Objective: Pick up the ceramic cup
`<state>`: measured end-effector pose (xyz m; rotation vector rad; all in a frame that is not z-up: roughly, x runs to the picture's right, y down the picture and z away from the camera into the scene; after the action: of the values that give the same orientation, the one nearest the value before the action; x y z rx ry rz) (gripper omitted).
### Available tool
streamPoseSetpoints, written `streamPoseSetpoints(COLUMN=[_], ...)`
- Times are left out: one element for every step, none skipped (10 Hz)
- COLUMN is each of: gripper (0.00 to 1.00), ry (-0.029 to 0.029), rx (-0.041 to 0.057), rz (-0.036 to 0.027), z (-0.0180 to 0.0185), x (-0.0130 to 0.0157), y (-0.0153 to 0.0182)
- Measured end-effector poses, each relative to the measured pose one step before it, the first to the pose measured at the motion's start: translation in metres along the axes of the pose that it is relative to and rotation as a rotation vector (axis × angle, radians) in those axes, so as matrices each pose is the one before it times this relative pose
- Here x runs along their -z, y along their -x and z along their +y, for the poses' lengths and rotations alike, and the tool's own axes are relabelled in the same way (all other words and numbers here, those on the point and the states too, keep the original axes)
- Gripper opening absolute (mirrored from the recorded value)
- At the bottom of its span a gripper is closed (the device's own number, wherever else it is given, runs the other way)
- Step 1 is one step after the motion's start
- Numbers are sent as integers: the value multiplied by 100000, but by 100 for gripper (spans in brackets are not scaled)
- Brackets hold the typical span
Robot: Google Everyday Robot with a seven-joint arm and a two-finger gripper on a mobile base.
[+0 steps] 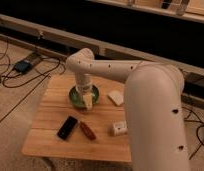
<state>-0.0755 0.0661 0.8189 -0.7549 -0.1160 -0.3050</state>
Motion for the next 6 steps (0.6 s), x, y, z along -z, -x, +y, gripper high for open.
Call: streamPoseSetpoints(gripper=[80, 78, 73, 62, 52, 44], ry=[-339, -40, -281, -481, -405, -230], rx=[-167, -111, 165, 741, 410, 196], rz=[325, 498, 244, 255, -14, 151], z=[-328, -409, -361, -518, -298, -153], x=[-688, -689, -363, -397, -159, -110], y=[-260, -186, -14, 181, 107, -77])
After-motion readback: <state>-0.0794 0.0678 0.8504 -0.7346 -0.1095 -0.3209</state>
